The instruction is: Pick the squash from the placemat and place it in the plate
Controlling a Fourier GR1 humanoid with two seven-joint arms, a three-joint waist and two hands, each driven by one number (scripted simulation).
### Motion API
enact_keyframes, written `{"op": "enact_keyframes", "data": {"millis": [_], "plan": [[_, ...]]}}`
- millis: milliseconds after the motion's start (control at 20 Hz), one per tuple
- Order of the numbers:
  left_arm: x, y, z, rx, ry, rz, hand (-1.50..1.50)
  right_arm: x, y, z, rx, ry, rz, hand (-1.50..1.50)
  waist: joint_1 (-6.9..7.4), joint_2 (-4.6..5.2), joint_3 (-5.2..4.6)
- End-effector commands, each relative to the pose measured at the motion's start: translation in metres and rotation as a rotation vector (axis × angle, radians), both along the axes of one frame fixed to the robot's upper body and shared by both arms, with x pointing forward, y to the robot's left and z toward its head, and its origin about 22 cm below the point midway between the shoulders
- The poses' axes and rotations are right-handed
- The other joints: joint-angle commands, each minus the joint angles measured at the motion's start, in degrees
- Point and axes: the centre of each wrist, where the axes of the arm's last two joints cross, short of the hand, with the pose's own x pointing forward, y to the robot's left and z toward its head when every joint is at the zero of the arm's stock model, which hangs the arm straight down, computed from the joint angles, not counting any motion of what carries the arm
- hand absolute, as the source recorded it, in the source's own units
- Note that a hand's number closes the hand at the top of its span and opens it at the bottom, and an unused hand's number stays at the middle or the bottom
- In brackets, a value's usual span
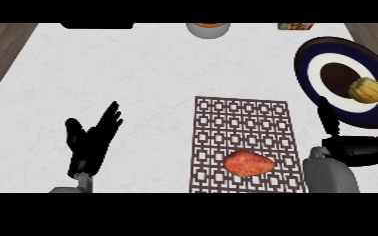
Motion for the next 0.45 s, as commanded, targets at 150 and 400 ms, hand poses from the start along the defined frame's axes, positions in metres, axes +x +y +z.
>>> {"op": "enact_keyframes", "data": {"millis": [150, 400], "plan": [[0.006, 0.014, -0.004, 0.008, 0.009, 0.004, 0.0, -0.01, 0.014, -0.017, 0.036, 0.031, 0.031, -1.5, 0.0, 0.08, -0.07], [0.004, 0.009, -0.002, -0.006, -0.005, -0.007, 0.0, -0.011, 0.017, -0.019, 0.056, 0.04, 0.041, -1.5, 0.02, 0.03, -0.08]]}}
